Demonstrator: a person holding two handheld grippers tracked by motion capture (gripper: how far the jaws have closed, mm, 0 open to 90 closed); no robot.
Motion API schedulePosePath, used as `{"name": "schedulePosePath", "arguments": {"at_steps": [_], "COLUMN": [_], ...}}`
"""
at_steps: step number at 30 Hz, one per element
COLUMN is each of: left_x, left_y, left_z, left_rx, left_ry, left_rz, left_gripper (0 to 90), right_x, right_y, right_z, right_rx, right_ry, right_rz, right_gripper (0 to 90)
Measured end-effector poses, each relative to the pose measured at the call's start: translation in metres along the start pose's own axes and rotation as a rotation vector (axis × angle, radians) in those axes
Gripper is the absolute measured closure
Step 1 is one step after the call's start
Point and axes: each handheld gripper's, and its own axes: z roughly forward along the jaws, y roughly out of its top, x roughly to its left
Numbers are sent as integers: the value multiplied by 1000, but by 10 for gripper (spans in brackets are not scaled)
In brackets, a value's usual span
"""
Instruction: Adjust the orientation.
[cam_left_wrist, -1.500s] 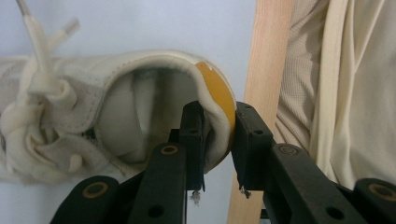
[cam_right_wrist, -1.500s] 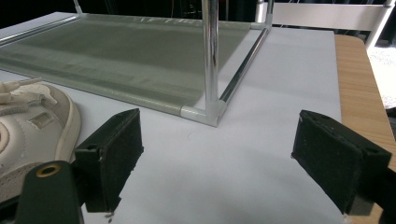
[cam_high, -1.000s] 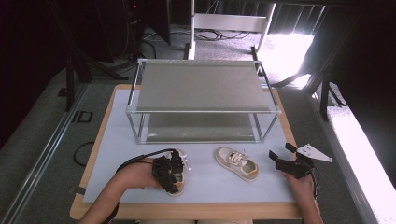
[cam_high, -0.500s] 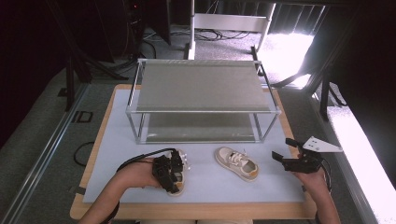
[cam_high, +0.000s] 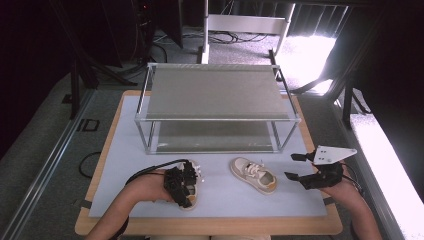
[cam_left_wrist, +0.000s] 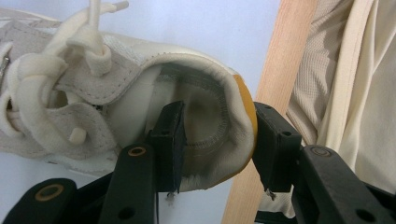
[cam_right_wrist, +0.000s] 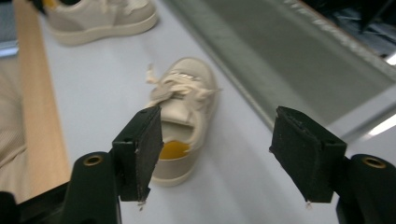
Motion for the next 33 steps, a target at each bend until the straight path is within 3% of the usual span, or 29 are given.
{"name": "schedulePosePath", "arguments": {"at_steps": [3, 6, 11, 18, 20, 22, 25, 33], "left_x": [-1, 0, 0, 1, 1, 1, 1, 1], "left_y": [0, -1, 0, -1, -1, 0, 0, 0], "left_z": [1, 2, 2, 4, 3, 3, 4, 5], "left_rx": [4, 13, 14, 15, 14, 18, 19, 16], "left_ry": [-2, -5, -11, -17, -19, -16, -19, -22], "left_rz": [0, 3, 0, -5, -6, 1, 0, 0], "left_gripper": [567, 567, 567, 567, 567, 567, 567, 567], "right_x": [7, 12, 22, 38, 40, 43, 45, 48], "right_y": [8, 16, 32, 46, 48, 50, 53, 66], "right_z": [2, 5, 10, 26, 32, 39, 47, 69], "right_rx": [36, 84, 146, 303, 336, 380, 431, 621], "right_ry": [9, 46, 93, 123, 137, 171, 187, 251], "right_rz": [-73, -125, -235, -385, -413, -436, -486, -560], "right_gripper": [408, 471, 505, 558, 613, 612, 616, 667]}}
